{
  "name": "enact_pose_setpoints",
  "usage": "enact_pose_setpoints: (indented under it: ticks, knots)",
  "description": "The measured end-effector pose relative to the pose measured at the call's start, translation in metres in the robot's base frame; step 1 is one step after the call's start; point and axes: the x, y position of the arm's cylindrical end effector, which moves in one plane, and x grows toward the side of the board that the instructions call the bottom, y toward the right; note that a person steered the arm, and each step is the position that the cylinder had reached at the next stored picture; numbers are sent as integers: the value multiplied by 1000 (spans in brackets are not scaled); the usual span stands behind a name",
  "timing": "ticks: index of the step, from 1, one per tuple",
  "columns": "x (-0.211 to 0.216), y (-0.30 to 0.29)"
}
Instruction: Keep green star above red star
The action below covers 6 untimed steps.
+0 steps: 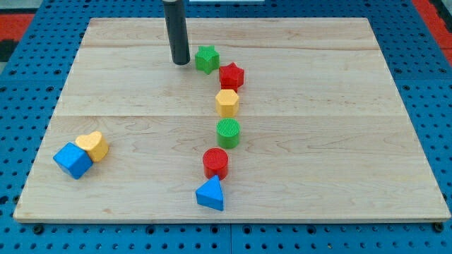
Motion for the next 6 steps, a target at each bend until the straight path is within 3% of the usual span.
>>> enact_pose_setpoints:
  ticks: [1, 4, 5, 6]
  knots:
    - [18, 5]
    - [-16, 79]
    - [-18, 85]
    - [18, 36]
